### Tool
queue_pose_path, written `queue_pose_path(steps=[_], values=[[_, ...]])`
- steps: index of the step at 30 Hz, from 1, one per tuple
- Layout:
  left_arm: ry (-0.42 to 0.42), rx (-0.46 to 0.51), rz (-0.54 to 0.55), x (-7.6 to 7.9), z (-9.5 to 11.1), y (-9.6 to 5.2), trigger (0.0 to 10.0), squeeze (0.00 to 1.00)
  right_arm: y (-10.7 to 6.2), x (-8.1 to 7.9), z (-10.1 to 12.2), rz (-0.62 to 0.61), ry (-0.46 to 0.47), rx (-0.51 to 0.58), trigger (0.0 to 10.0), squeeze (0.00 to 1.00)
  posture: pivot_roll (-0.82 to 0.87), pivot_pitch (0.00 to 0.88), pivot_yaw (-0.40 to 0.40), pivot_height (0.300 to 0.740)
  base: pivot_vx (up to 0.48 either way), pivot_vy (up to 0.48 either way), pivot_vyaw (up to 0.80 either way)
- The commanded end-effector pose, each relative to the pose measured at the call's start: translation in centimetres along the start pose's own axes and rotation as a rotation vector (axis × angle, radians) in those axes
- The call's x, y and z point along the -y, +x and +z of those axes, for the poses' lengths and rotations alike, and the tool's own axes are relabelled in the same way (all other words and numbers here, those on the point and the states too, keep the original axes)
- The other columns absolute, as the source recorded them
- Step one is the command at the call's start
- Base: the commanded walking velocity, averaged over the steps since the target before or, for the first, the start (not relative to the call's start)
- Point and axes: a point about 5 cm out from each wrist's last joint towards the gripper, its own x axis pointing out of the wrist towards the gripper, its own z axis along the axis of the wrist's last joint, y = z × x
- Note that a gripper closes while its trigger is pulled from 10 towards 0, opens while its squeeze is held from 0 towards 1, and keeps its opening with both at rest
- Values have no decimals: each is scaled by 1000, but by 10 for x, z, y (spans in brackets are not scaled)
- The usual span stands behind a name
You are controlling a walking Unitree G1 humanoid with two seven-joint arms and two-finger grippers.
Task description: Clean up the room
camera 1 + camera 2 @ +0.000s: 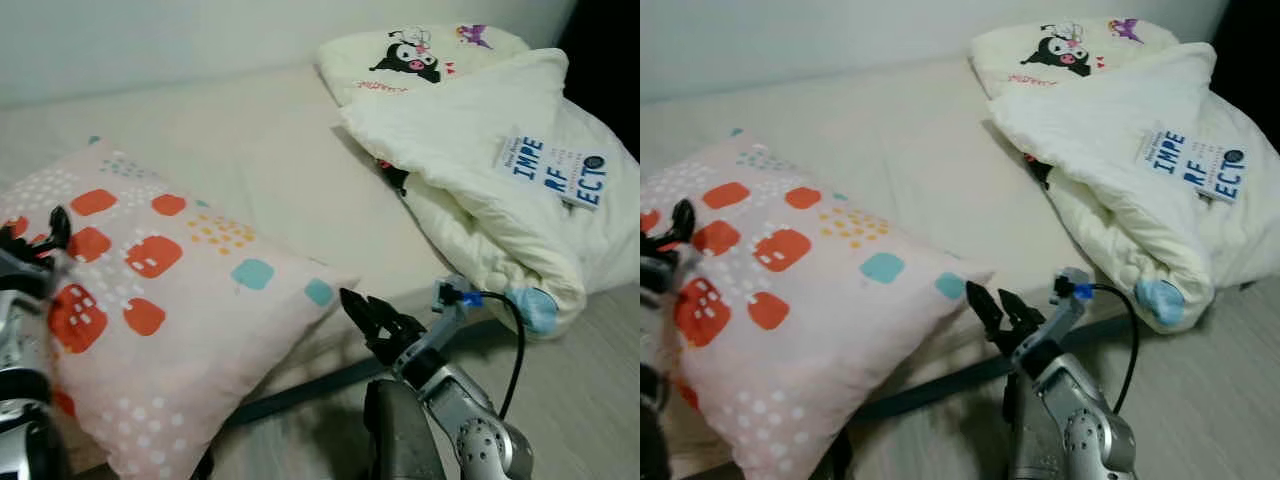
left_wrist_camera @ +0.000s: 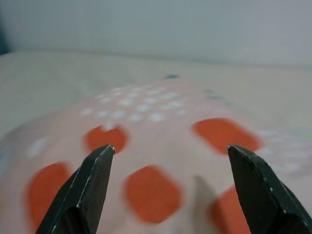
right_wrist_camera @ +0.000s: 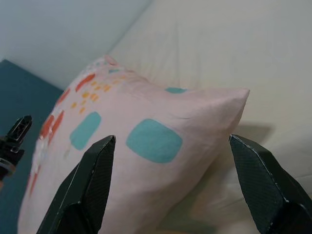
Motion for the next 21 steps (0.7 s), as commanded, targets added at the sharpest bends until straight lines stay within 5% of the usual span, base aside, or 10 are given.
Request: queue_pose_path(steps=[1,3,6,8,15,17,18,19,20,21], values=[[67,-40,30,-11,-5,-5,10000,1000,-1,0,-4,-9,5,-17,10000,0,-152,199,21,440,0,0,0],[0,-191,163,-39,-33,-26,10000,1000,-1,2,-2,-17,9,-5,10000,0,-147,196,23,431,0,0,0],[-26,-248,217,-50,-43,-36,10000,1000,-1,3,-1,-19,12,5,10000,0,-147,195,22,431,0,0,0],[-108,-377,281,-65,-65,-58,10000,1000,-2,6,5,-27,11,25,10000,0,-140,192,17,431,0,0,0],[-187,-445,288,-66,-77,-68,10000,1000,-1,8,7,-35,2,27,10000,0,-139,189,16,431,0,0,0],[-327,-467,245,-58,-85,-71,10000,1000,-1,10,8,-41,-2,26,10000,0,-137,186,15,431,0,0,0],[-327,-467,245,-58,-85,-71,10000,1000,-1,10,8,-41,-2,26,10000,0,-137,186,15,431,0,0,0],[-430,-485,198,-49,-89,-71,10000,855,-1,10,8,-44,-5,23,10000,0,-137,186,15,431,0,0,0],[-524,-492,141,-40,-92,-72,10000,529,-1,11,8,-46,-7,22,10000,0,-136,185,15,431,0,0,0],[-524,-492,141,-40,-92,-72,10000,529,-1,11,8,-46,-7,22,10000,0,-136,185,15,431,0,0,0]])
